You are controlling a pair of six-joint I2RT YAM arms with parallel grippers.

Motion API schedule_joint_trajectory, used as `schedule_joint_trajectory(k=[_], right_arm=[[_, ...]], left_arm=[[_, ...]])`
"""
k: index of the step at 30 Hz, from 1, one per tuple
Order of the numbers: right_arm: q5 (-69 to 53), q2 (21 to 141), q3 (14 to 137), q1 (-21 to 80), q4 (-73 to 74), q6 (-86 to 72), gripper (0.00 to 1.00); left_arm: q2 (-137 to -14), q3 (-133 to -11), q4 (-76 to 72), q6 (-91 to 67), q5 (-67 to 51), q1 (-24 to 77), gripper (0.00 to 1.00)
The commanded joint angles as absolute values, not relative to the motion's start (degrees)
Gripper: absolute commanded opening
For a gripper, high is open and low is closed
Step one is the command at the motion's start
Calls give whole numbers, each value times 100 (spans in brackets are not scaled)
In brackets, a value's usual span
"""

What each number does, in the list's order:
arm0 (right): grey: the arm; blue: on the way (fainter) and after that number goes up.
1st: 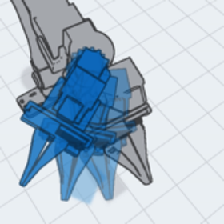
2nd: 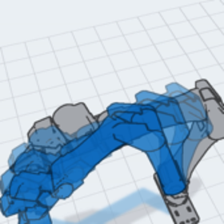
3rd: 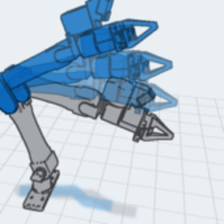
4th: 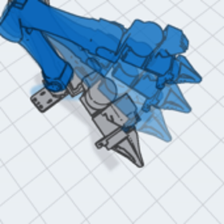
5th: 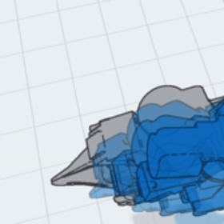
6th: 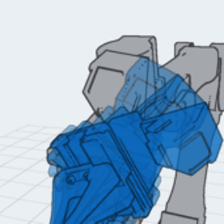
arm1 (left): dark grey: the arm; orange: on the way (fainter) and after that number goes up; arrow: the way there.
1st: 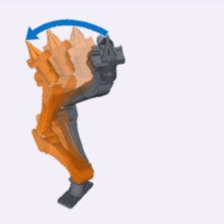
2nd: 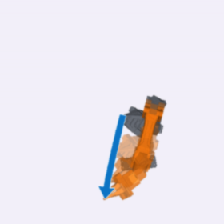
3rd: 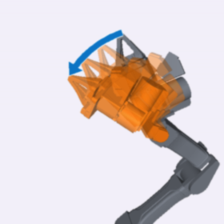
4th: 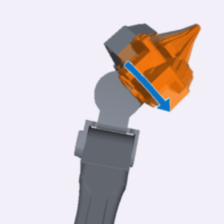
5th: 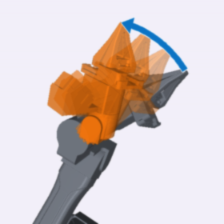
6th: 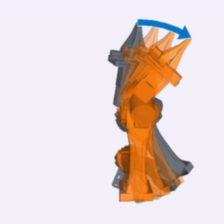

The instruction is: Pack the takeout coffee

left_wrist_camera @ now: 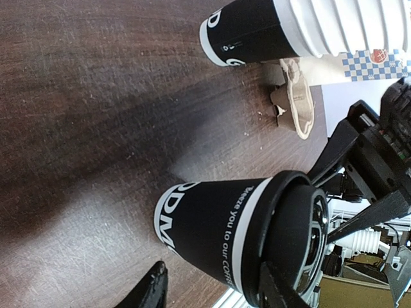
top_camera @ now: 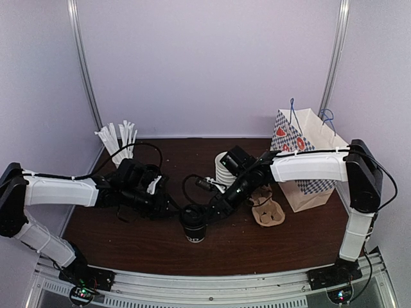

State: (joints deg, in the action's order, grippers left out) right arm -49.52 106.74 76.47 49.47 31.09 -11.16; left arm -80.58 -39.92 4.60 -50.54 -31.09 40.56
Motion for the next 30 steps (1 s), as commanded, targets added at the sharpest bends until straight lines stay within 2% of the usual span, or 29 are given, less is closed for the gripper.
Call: schedule_joint_trajectory(k=[1,6,15,21,25,30], right_arm=[[-4808,10941,7577,4922,2911,-1291,44],[-4710,11176,7465,4922,2863,-1456,43],[-3856,11713,7133,4924,3029,-1420,36],[-4007,11925,7662,4903,3462,-1185,35],[-4118,11422,7823,4932,3501,-797,38],[-4556,10899,8081,4939,3693,-315,48]], left_arm=[[-8242,-3738,1044,-4940,-2827,4113,48],[-8301,-3687,1113,-4907,-2837,4113,46],[-8829,-3470,1437,-4811,-2293,4113,41],[-8851,-3471,1492,-4780,-2188,4109,40],[-8282,-3933,1901,-4241,-1978,4113,44],[-7940,-4808,1955,-3633,-1877,4113,54]])
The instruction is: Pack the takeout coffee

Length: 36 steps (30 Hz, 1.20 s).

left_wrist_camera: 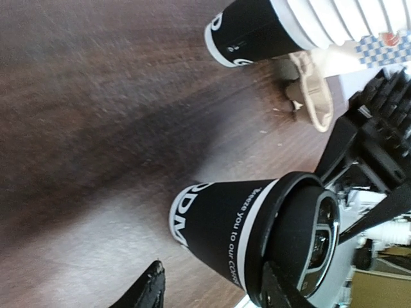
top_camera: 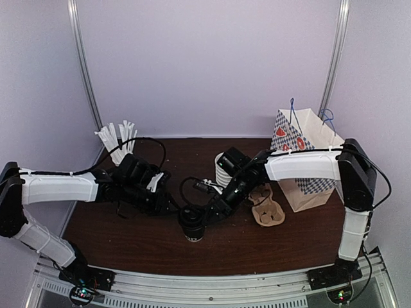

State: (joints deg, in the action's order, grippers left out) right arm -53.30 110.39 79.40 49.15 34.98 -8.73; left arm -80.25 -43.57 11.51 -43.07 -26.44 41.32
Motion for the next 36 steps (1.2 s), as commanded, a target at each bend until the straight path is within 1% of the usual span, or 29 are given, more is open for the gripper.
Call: schedule_joint_trajectory(k=[1,5,7,10,12,18,21,26,30,33,36], right_arm=[[-4671,10841,8126,4939,3727,-249,50],[-5007,10767,8192,4961,3807,-130,55],[-5075,10754,8139,4974,3810,-107,56],[-5081,10669,8052,4996,3825,-76,56],[-5023,10544,8033,4997,3908,-74,56],[-4628,10268,8243,5001,4158,444,57],[-4664,10510,8610,5001,4454,715,62],[-4721,11156,9335,5010,4946,969,67],[-4843,11590,9735,5010,5234,1078,67],[-5255,11688,9724,5010,5231,1092,68],[-5523,11685,9650,5018,5239,1051,68]], left_arm=[[-7968,-5039,1886,-3560,-1881,4113,55],[-8470,-5900,2141,-3279,-1914,4104,56],[-8738,-6220,2314,-3184,-1948,4104,56],[-8855,-6382,2468,-3256,-1876,4102,57],[-8691,-6270,2556,-3491,-1824,4112,57],[-7333,-5244,2616,-4246,-1611,4393,63],[-6883,-4846,2494,-4232,-1555,4727,68],[-6953,-4373,2163,-4394,-1512,5145,71],[-7225,-4220,1479,-4462,-1775,5354,68],[-7495,-4240,1142,-4455,-1895,5447,67],[-7592,-4291,1161,-4430,-1711,5445,67]])
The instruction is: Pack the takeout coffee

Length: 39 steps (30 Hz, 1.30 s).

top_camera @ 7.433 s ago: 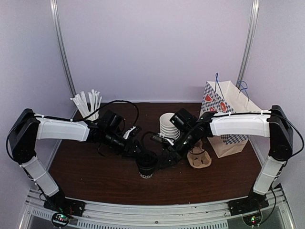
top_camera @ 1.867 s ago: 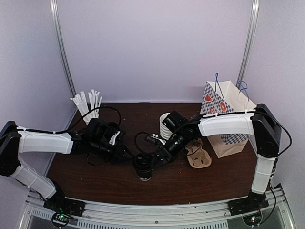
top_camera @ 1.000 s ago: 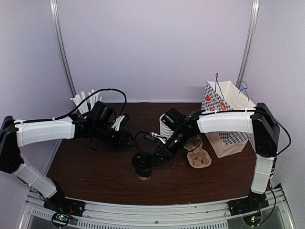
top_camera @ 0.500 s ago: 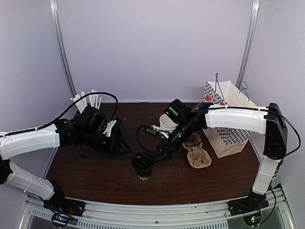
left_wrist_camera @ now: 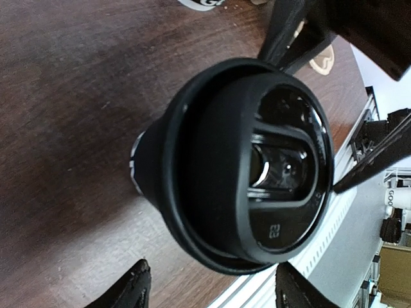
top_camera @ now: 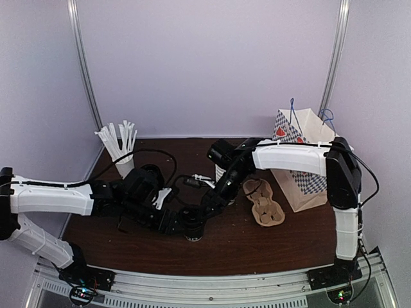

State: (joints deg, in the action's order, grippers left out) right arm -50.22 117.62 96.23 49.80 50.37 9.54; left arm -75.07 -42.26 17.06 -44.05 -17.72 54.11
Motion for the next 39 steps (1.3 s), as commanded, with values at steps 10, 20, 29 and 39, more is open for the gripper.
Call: schedule_joint_trajectory(k=[10,20,29,39], right_arm=[[-5543,11147,8944,5050,5017,1002,69],[-5494,10923,8741,5071,4857,922,69],[-5471,10918,8775,5071,4841,884,69],[-4438,11193,9454,5071,5117,966,67]], left_arm=[[-7852,-4783,1788,-3933,-1533,5010,66],[-7979,-5099,2254,-3581,-2104,4816,67],[-7769,-4994,2495,-3656,-1913,4813,66],[-7599,-5026,2514,-3786,-1659,4753,69]])
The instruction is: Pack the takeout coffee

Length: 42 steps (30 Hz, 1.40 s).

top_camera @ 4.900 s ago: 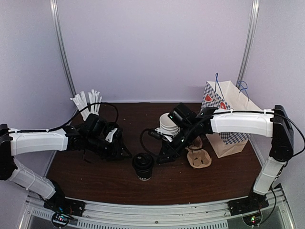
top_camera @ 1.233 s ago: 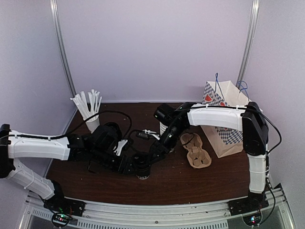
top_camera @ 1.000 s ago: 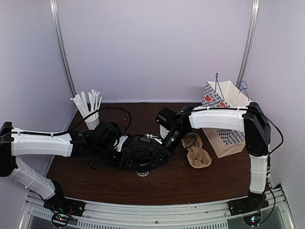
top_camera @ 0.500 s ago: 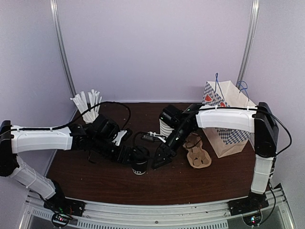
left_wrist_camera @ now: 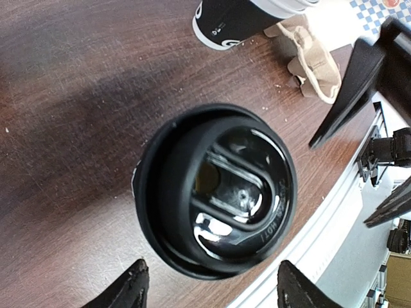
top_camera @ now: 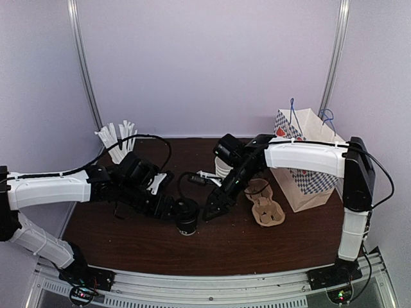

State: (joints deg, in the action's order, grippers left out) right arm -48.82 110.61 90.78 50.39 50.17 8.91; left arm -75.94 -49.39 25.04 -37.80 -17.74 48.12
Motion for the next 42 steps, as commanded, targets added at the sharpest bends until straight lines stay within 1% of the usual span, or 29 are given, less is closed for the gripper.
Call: schedule_joint_trajectory(k=[1,8,12,17,23,25,31,33,36,39,42], right_arm=[[-4423,11256,9529,5071,5134,956,67],[-4418,11616,9950,5071,5245,877,68],[-4446,11629,9969,5071,5247,842,69],[-4386,11575,9948,5071,5232,850,68],[-4200,11646,10020,5071,5253,861,68],[-4074,11679,10053,5071,5244,835,70],[-4148,11714,10150,5071,5290,830,70],[-4177,11718,10179,5063,5300,818,70],[-4245,11739,10236,5003,5304,766,68],[-4321,11791,10307,4913,5273,615,60],[-4374,11865,10310,4842,5181,406,52]], left_arm=[[-7654,-5058,2509,-3766,-1651,4740,69],[-8048,-5206,2361,-3558,-1698,4542,68],[-8110,-5181,2318,-3220,-1994,4353,68],[-8283,-5307,2640,-2612,-2367,4126,67],[-8174,-5535,2935,-2082,-2515,3987,67],[-8113,-5657,3085,-1916,-2500,3966,68],[-7966,-5913,3406,-1662,-2572,3964,69],[-7920,-5919,3497,-1814,-2496,3964,69],[-7667,-5775,3561,-2512,-2137,3964,68],[-7132,-5222,3117,-3653,-1740,3964,67],[-6771,-4710,2586,-4500,-1740,3964,65]])
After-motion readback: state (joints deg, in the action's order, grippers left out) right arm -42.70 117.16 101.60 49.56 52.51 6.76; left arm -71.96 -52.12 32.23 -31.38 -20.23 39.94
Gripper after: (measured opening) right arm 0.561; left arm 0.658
